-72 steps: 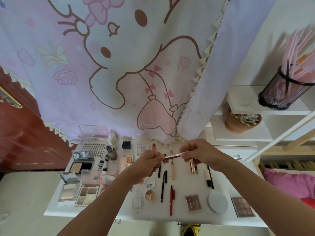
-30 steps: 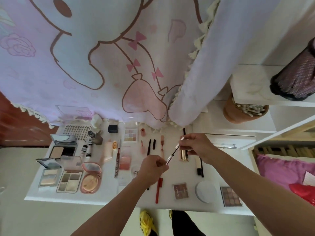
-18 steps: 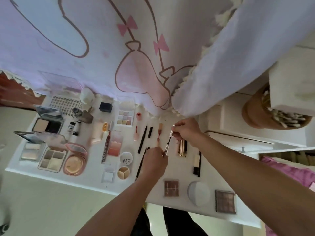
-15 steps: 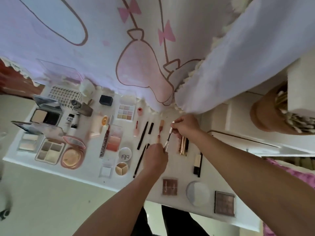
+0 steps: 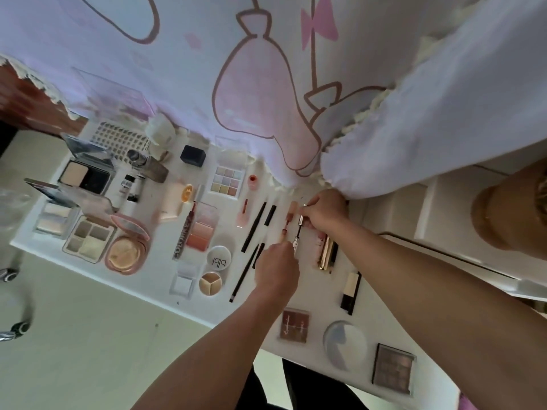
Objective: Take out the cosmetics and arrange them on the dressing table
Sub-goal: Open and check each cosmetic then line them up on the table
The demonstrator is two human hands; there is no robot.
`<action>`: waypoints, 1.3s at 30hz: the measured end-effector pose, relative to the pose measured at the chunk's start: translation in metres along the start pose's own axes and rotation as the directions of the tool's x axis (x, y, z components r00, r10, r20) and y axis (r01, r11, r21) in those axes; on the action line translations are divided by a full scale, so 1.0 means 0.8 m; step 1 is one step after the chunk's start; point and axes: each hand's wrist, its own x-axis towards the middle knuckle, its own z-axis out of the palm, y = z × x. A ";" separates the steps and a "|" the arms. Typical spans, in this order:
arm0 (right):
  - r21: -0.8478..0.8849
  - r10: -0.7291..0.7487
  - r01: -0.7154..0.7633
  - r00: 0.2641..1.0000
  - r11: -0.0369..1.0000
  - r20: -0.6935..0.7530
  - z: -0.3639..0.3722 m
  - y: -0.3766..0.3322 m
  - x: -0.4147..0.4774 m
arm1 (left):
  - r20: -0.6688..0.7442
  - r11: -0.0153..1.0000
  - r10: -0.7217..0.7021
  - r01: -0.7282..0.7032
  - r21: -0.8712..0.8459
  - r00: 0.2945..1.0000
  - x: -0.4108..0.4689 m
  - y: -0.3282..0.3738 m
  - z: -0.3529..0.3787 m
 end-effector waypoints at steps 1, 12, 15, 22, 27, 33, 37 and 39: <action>0.001 0.003 -0.003 1.000 1.000 -0.001 -0.001 -0.001 -0.001 | -0.004 1.000 0.014 -0.013 0.004 1.000 0.000 -0.001 -0.001; -0.040 0.009 -0.012 0.998 0.999 -0.062 -0.034 0.016 -0.031 | -0.027 0.993 0.098 -0.096 0.066 0.995 -0.018 -0.021 -0.023; -0.203 -0.010 -0.004 0.997 0.979 -0.071 -0.043 0.035 -0.040 | -0.020 0.993 0.105 -0.104 0.062 0.994 -0.023 -0.025 -0.030; -0.471 -0.013 -0.026 0.997 0.882 -0.080 -0.032 0.029 -0.048 | -0.009 0.994 0.104 -0.104 0.041 0.995 -0.035 -0.042 -0.039; -0.478 0.019 -0.063 0.995 0.876 -0.095 -0.023 0.033 -0.044 | -0.017 0.994 0.103 -0.103 0.035 0.995 -0.042 -0.054 -0.040; -0.327 0.051 -0.076 0.995 0.942 -0.085 -0.020 0.032 -0.044 | -0.016 0.994 0.107 -0.107 -0.027 0.994 -0.043 -0.065 -0.043; 0.008 0.036 -0.036 0.997 0.999 -0.065 -0.033 0.017 -0.064 | 0.005 0.979 0.125 -0.123 -0.166 0.992 -0.041 -0.065 -0.061; 0.227 0.042 -0.039 0.999 0.973 -0.006 -0.043 0.002 -0.086 | -0.010 0.946 0.124 -0.121 -0.299 0.992 -0.040 -0.060 -0.078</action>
